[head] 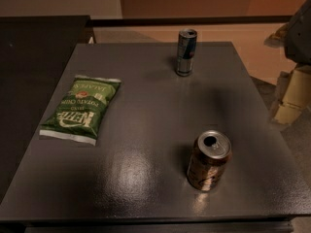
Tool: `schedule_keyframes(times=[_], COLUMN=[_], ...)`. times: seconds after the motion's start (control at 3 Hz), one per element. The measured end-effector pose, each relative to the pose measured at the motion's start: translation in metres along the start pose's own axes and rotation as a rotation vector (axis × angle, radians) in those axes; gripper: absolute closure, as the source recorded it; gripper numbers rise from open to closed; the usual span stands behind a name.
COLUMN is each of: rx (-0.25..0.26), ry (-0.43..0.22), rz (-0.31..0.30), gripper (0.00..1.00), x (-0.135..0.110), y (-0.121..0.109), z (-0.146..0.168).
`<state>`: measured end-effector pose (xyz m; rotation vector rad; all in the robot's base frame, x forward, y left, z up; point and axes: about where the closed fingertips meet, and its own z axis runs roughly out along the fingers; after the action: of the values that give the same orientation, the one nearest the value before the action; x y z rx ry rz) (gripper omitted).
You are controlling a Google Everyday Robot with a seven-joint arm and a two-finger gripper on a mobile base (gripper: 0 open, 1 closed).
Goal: Move orange can near green jalapeno chip bag
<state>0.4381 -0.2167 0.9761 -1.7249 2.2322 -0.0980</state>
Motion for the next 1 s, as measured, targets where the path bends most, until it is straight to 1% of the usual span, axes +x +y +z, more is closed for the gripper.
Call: schedule_keyframes(times=[0.33, 0.67, 1.0], rx=[-0.002, -0.037, -0.086], ry=[-0.005, -0.053, -0.133], rz=[0.005, -0.002, -0.034], gripper=[0.00, 0.00, 0.00], x=[-0.001, 0.000, -0.006], y=[-0.001, 0.017, 0.051], z=[-0.001, 0.000, 0.007])
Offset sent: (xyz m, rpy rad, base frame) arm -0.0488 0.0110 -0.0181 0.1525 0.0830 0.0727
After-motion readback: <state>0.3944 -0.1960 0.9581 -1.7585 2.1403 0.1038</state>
